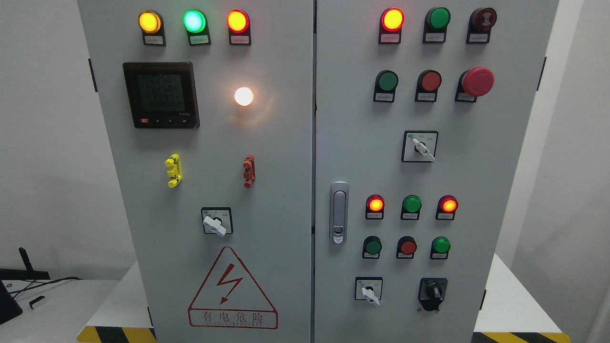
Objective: Trip black knob to open circuit
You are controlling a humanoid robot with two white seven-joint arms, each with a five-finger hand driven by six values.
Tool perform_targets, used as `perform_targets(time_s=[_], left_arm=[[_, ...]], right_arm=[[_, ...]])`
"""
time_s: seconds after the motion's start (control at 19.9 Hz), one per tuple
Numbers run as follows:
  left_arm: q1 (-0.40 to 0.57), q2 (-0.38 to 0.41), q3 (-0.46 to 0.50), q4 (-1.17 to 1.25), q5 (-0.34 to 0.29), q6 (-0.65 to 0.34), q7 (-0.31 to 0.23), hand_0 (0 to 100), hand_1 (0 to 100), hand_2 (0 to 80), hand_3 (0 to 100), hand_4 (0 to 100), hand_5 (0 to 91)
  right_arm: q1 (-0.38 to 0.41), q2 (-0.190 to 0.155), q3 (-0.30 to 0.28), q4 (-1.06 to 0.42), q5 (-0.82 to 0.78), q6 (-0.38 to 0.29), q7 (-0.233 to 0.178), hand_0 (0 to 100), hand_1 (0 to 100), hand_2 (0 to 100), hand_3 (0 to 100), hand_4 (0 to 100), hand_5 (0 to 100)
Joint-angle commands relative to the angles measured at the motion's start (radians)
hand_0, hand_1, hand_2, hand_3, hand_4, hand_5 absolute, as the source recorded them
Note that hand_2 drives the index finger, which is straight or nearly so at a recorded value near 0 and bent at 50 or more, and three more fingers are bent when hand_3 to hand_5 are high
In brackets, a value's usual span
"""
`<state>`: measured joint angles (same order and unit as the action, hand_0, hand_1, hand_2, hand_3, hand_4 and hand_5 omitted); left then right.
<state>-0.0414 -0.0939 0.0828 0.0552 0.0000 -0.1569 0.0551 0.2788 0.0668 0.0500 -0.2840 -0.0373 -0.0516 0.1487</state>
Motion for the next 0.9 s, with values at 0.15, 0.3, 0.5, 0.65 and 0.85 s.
perform_targets(time_s=[0.15, 0.3, 0.5, 0.65, 0.85], left_arm=[[0.000, -0.001, 0.000, 0.000, -0.031, 0.000, 0.000, 12, 39, 0.0, 0, 0, 0.0], [0.000, 0.000, 0.000, 0.000, -0.031, 0.000, 0.000, 12, 39, 0.0, 0, 0, 0.0], [0.000, 0.000, 0.000, 0.000, -0.031, 0.000, 0.000, 12, 39, 0.0, 0, 0, 0.0], [0.000, 0.000, 0.000, 0.000, -0.031, 0.000, 0.000, 12, 39, 0.0, 0, 0, 0.0], [0.000, 0.000, 0.000, 0.000, -0.031, 0.000, 0.000, 12, 39, 0.0, 0, 0, 0.0]], right_arm=[[0.232, -0.035, -0.001, -0.490, -0.012, -0.019, 0.012, 0, 14, 1, 11, 3, 3], [0.373, -0.070, -0.009, -0.693, -0.015, -0.163, 0.032, 0, 17, 6, 16, 9, 7], [0.538, -0.122, -0.035, -0.912, -0.074, -0.365, 0.122, 2, 21, 13, 33, 26, 21], [0.631, -0.166, -0.053, -1.125, -0.179, -0.393, 0.152, 3, 22, 18, 38, 30, 25], [0.700, -0.182, -0.157, -1.368, -0.214, -0.392, 0.149, 3, 24, 19, 43, 36, 30]])
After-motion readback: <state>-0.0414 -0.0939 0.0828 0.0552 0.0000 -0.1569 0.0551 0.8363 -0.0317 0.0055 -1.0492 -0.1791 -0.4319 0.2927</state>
